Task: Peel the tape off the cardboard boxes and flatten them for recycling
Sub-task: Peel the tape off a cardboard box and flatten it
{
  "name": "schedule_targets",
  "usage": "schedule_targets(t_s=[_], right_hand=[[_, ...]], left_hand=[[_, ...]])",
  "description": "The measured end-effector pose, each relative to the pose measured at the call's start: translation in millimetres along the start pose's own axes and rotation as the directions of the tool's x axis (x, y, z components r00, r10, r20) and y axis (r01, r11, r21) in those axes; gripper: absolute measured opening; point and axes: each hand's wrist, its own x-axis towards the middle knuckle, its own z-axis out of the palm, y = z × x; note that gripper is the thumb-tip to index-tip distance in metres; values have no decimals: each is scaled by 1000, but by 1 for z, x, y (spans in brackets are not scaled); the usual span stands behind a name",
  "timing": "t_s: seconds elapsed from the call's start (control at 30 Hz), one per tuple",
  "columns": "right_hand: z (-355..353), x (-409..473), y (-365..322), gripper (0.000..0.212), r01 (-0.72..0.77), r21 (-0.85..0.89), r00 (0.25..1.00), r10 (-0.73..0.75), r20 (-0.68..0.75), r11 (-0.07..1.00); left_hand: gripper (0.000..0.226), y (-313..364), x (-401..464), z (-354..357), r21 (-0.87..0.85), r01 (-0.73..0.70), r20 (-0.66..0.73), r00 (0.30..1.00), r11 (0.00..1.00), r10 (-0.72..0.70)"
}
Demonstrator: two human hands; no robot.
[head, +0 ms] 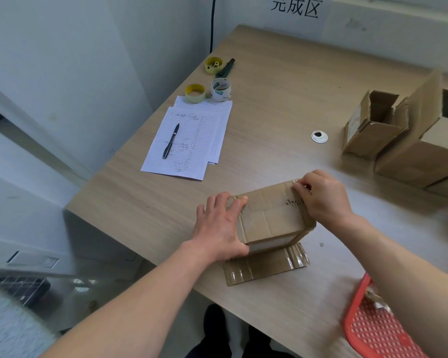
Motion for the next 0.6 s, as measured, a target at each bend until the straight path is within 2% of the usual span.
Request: schedule_targets(t_s=[0.1,0.17,0.3,0.43,0.6], right_hand=[[3,4,1,24,60,-111,998,-59,14,992],[5,5,0,26,54,-106,998,-52,22,993],[11,5,-3,28,-230,83,973,229,25,970],[17,5,-4,35,-435,294,898,434,72,851],[22,4,-8,45,-578,572,791,570,221,582]], left_hand=[[110,-1,1,0,7,-4,4,1000,1000,4],[110,-1,1,1,10,-7,0,1000,1000,7],[109,-2,1,2,10,-12,-3,1000,1000,12],[110,-3,1,2,6,-16,-1,1000,1000,16],[110,-5,0,2,-5,-22,-8,1000,1000,22]])
